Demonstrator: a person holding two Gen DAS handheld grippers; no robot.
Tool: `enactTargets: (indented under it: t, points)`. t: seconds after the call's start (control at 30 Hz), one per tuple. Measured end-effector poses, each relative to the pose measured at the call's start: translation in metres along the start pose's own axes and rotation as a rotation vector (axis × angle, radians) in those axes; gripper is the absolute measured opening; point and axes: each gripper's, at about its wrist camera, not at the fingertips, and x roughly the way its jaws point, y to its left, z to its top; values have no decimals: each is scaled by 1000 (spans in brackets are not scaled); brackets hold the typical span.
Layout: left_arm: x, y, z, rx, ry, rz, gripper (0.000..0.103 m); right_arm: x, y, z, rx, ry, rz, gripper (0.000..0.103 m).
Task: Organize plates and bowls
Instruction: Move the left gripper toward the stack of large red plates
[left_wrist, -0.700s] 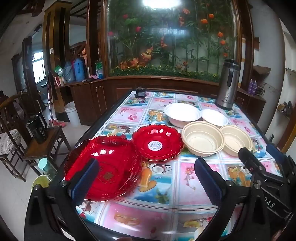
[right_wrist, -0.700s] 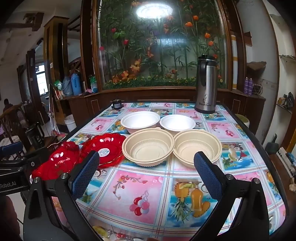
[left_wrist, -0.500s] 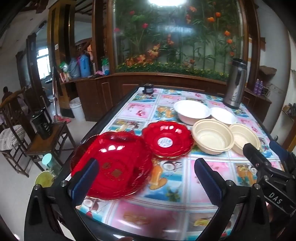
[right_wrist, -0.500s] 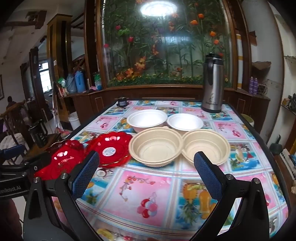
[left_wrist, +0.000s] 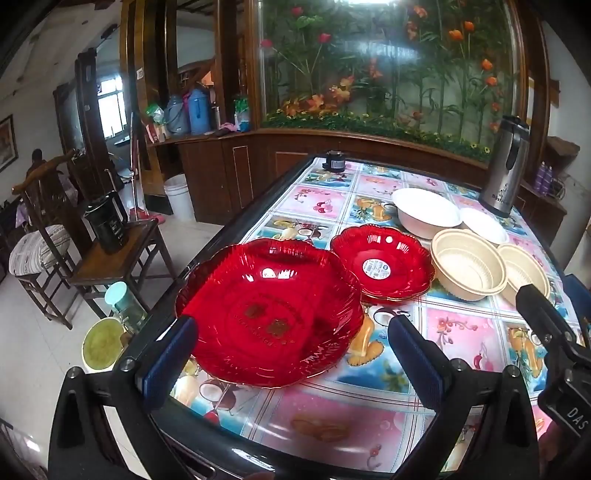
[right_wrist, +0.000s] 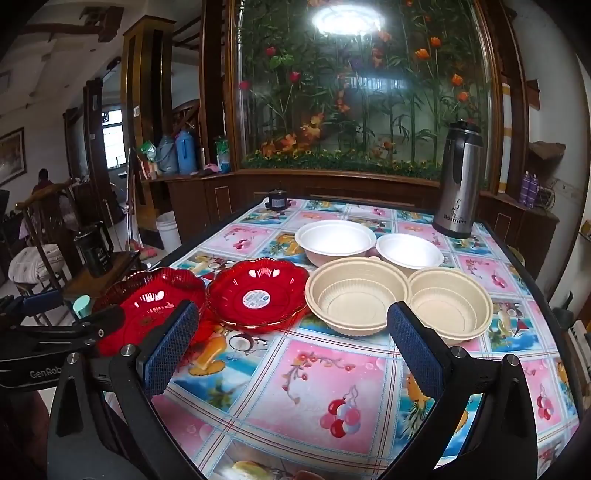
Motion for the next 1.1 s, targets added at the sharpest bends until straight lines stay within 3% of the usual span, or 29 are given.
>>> enactTargets:
  t: [0.63,0.93,1.1]
  points:
    - [1,6,-5,5,18,24,103,4,5,1,18,42,108,103]
    - [13,53,-7,-61,46,110,102,23,45,15,-13,81,207,103]
    - [21,85,-8,-125,62,156,102,37,74,14,-41,119,215,103]
